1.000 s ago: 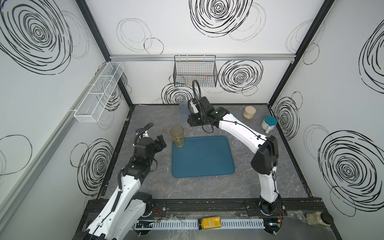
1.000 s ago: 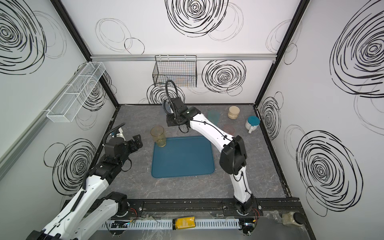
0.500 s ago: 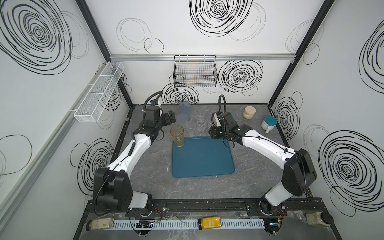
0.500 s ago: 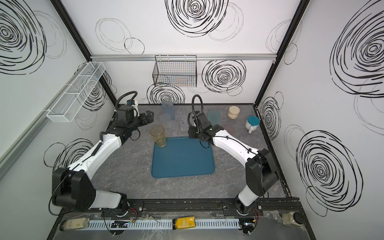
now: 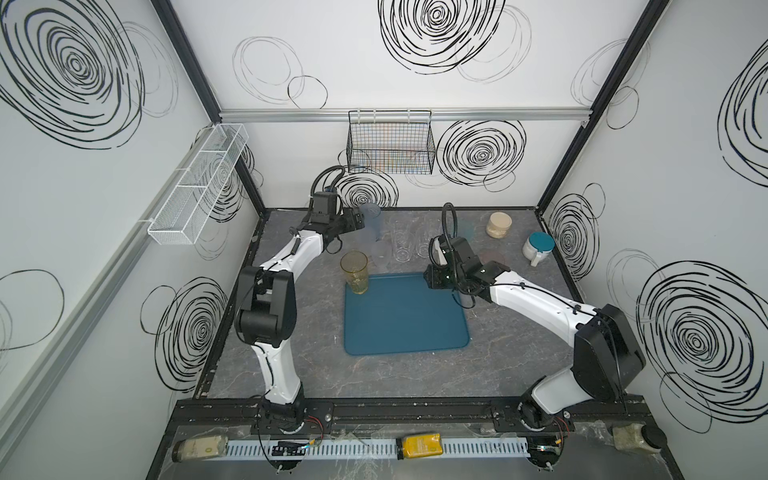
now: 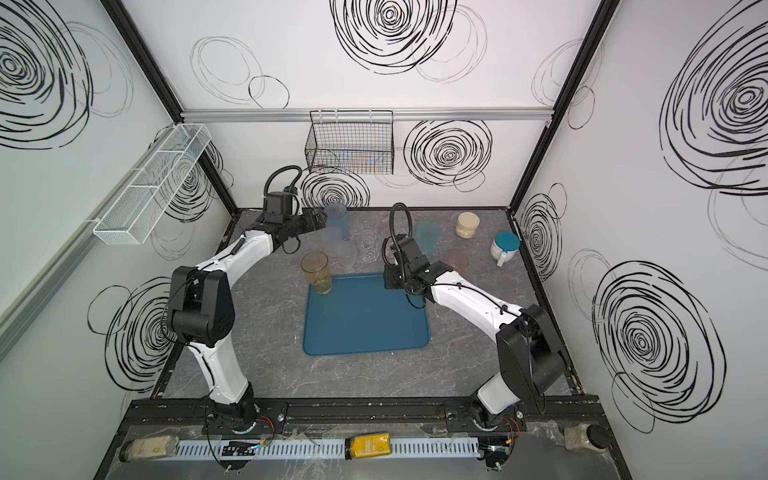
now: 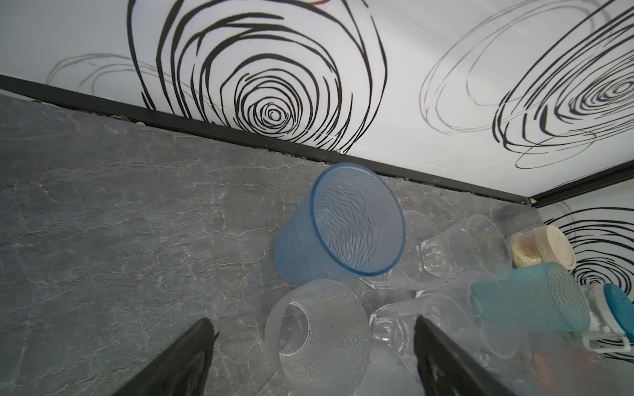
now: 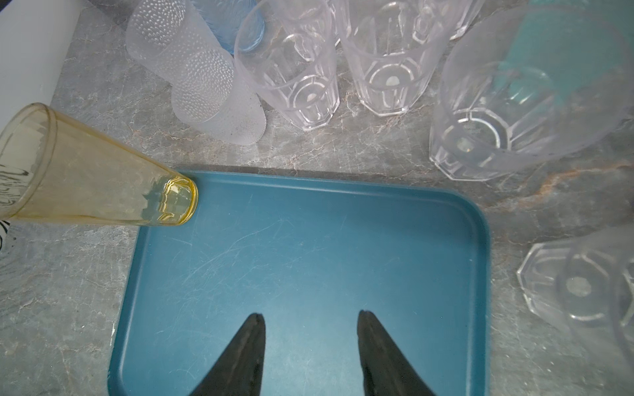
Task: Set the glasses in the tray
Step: 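Release the yellow glass with the right gripper while the left gripper reaches the blue glass, then close the left gripper on the blue glass rim and lift it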
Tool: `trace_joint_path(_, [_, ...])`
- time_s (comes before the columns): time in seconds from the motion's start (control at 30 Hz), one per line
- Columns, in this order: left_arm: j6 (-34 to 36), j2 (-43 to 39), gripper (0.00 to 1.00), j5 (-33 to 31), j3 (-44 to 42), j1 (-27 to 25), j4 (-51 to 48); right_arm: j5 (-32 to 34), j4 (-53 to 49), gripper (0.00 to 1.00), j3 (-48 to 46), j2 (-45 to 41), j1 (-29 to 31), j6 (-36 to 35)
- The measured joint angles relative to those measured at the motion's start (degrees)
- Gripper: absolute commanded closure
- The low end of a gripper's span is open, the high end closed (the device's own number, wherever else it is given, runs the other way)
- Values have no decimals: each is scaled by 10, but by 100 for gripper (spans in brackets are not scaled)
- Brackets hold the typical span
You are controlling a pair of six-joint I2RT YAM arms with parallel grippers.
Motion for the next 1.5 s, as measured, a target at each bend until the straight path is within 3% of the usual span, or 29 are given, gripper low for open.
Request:
trace_joint_path(0.53, [18, 136, 13, -45, 159, -18, -17, 4, 12, 51, -22, 3, 14, 7])
trace_joint_path(0.93, [45, 142, 20, -81, 177, -48, -30, 3, 31, 51, -49, 10, 16, 7])
trace_joint_path(1.23, [47, 159, 43, -120, 190, -48, -34, 1, 35, 51, -49, 17, 22, 8])
trace_joint_path(1.5, [53, 179, 57, -136, 204, -52, -38, 2, 35, 51, -50, 18, 25, 8])
